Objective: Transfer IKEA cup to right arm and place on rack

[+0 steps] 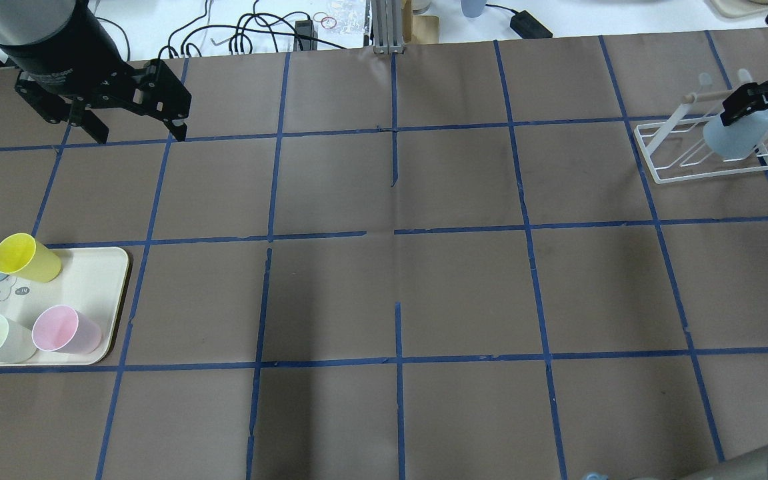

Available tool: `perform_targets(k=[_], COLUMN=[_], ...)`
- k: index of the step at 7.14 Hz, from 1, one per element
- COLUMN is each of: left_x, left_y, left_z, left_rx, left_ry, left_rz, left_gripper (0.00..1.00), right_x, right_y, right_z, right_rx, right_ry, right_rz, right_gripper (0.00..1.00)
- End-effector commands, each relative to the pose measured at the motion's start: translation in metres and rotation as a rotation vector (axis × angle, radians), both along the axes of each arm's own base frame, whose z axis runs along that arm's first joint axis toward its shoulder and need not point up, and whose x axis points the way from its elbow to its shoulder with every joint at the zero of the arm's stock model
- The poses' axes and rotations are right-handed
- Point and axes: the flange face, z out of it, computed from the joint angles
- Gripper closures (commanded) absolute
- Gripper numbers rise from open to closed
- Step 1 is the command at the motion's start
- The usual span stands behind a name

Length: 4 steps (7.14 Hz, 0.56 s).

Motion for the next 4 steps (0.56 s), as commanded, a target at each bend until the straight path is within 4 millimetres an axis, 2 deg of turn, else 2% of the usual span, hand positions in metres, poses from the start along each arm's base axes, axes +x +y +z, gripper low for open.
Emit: perform_targets(k=[1, 3, 4], left_x=[0.000, -0.001, -0.001], left_y=[-0.004, 0.001, 0.001], left_z=[0.001, -0.001, -0.001], left_rx=[-0.004, 0.002, 0.001], left_ry=[0.006, 0.009, 0.009], left_rz=[0.001, 0.001, 0.001], left_gripper=[0.00, 0.00, 0.00], right_x=[-0.002, -0.004, -0.005], right_y=[-0.004, -0.007, -0.008], right_z=[-0.019, -0.032, -0.036], right_rx=[0.027, 0.045, 0.051], right_ry=[-0.016, -0.025, -0.029], right_rz=[-0.002, -0.003, -0.005], right_gripper=[0.99, 0.96, 0.90])
